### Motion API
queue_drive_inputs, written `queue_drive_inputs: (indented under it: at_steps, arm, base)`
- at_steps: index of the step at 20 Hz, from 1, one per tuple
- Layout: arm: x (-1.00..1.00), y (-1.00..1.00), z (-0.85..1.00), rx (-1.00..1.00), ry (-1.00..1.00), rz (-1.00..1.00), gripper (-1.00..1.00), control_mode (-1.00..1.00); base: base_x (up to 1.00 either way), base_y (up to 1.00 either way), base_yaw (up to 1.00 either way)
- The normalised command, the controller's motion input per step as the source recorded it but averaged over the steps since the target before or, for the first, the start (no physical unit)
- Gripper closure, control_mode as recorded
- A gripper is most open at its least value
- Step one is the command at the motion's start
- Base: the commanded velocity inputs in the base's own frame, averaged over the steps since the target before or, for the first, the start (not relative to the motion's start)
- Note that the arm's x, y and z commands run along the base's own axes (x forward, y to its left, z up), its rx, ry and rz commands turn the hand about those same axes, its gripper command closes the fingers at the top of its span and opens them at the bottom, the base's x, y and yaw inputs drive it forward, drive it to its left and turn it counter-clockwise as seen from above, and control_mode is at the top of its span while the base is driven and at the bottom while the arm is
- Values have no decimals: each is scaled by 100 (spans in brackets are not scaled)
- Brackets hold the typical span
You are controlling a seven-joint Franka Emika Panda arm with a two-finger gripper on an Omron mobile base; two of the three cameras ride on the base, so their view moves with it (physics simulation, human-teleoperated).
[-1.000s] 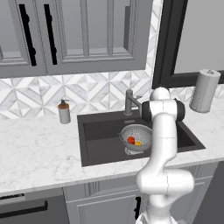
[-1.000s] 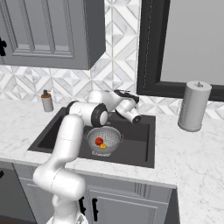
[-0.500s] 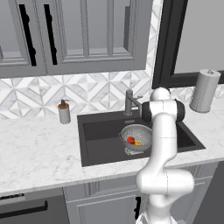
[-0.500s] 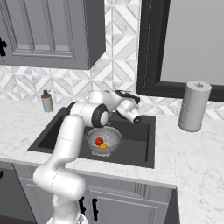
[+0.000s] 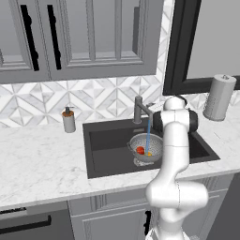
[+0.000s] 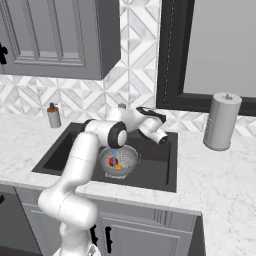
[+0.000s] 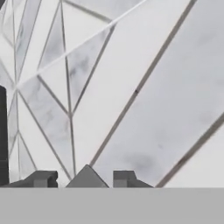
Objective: Put the colander in the sink, put the tangerine, apple in the colander, and turn on the sink faucet and pour water over the colander.
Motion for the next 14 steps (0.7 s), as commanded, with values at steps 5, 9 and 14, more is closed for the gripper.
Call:
queue_drive_inputs:
  at_steps: [5,9,14]
  arm:
    - [0,-67,-37,0,0,0,100,-100]
    - [-27,-43,-12,0,3,0,100,-100]
    - [-26,-20,-1,-4,4,-2,100,-100]
  base:
    - [0,0,0]
    - [0,0,0]
    - [0,0,0]
